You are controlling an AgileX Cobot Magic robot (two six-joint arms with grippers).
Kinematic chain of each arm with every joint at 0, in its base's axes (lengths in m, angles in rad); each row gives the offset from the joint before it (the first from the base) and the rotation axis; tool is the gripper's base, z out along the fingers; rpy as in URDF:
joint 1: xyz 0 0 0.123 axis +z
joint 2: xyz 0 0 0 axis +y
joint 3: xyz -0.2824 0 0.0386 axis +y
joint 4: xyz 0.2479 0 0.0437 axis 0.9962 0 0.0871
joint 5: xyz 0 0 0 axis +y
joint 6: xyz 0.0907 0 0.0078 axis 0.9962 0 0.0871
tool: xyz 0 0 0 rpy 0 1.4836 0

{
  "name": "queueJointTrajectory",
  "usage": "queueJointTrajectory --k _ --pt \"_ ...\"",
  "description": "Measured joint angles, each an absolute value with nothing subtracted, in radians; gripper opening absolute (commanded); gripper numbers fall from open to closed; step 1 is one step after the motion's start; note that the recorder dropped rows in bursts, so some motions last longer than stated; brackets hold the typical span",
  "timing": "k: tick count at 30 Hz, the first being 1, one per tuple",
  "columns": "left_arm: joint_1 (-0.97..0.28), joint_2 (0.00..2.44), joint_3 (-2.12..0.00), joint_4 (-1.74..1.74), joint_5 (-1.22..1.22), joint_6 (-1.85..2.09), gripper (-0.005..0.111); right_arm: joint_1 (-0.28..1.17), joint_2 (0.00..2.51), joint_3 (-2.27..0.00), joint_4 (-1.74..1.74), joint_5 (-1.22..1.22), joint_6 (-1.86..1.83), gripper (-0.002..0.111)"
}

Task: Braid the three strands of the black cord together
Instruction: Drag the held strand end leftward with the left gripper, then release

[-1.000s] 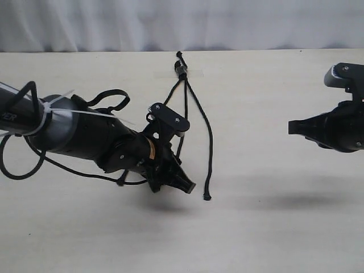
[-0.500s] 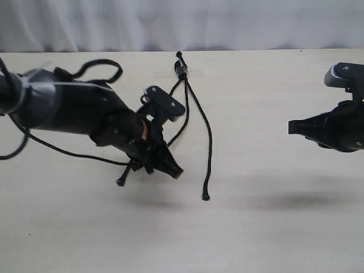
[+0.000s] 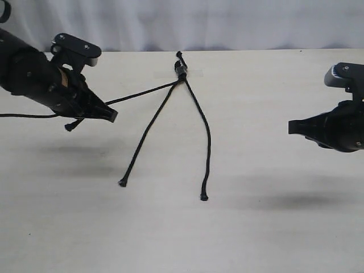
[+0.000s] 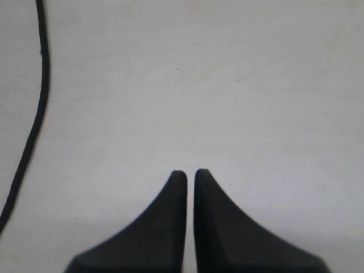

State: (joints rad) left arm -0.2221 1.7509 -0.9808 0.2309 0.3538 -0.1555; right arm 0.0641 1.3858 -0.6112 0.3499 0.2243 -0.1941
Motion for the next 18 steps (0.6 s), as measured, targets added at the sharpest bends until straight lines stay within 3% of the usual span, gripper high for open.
queueJointTrajectory --k 9,18 --pt "-0.175 1.858 -0.926 0.231 0.222 -0.156 0.002 0.064 1.386 -0.611 0.350 0.224 -0.194 0.004" --pt "-0.175 1.956 -0.926 0.229 0.210 -0.182 0.045 0.064 1.386 -0.611 0.350 0.224 -0.194 0.004"
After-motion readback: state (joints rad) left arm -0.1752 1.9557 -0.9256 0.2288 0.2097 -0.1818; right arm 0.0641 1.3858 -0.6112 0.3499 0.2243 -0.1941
